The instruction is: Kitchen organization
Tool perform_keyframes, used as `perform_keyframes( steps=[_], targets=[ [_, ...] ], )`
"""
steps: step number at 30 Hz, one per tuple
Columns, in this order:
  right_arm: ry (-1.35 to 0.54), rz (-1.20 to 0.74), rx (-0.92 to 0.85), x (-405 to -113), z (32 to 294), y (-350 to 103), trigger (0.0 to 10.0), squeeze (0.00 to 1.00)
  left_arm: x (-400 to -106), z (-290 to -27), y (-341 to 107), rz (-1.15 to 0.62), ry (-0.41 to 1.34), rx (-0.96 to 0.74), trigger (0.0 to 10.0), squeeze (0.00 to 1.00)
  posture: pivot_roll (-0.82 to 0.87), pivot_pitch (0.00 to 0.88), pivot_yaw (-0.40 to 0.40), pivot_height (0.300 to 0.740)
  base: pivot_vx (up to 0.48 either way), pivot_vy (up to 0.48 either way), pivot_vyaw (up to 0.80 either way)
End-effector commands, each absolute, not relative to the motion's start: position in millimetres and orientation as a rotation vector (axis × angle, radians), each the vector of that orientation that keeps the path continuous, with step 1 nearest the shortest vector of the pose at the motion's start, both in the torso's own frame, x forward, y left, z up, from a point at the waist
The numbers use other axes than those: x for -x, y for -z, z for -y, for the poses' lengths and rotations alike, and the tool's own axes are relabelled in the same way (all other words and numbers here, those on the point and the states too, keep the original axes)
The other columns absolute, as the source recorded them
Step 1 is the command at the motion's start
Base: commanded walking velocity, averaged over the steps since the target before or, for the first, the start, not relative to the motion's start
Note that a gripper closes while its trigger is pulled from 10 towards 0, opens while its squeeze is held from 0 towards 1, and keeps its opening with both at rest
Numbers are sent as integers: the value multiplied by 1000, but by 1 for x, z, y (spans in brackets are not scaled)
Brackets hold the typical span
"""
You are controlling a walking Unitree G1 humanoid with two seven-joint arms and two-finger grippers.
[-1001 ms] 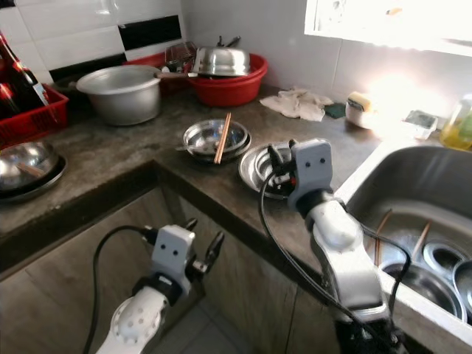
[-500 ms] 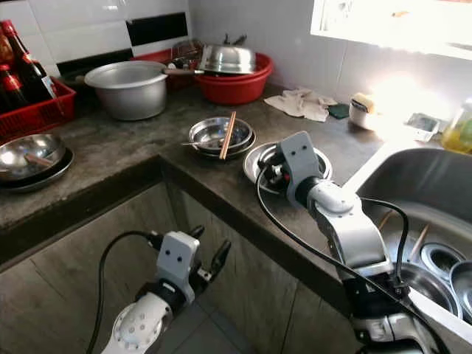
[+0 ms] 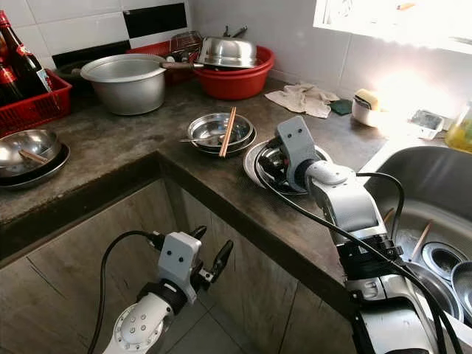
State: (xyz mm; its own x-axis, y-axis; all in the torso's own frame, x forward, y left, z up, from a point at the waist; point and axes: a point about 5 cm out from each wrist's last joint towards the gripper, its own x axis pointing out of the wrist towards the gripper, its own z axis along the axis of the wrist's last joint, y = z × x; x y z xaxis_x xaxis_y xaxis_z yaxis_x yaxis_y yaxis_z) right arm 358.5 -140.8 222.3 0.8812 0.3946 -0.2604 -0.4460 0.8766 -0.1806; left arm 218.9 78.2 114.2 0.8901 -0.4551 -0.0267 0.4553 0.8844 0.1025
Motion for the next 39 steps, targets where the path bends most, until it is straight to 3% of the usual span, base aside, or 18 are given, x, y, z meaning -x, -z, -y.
perform_keyframes(
  steps=[1, 25, 39],
  targets=[
    [-443, -226, 256, -360, 140, -227, 10000, 0, -218, -77, -116, 0, 479, -96, 10000, 0, 124, 14, -43, 740, 0, 0, 0],
    [-510, -397, 246, -362, 128, -222, 10000, 0, -219, -77, -116, -1, 470, -105, 10000, 0, 126, 24, -43, 740, 0, 0, 0],
    [-407, -465, 372, -368, 145, -208, 10000, 0, -219, -77, -117, 3, 467, -105, 10000, 0, 123, 27, -43, 740, 0, 0, 0]
  ],
)
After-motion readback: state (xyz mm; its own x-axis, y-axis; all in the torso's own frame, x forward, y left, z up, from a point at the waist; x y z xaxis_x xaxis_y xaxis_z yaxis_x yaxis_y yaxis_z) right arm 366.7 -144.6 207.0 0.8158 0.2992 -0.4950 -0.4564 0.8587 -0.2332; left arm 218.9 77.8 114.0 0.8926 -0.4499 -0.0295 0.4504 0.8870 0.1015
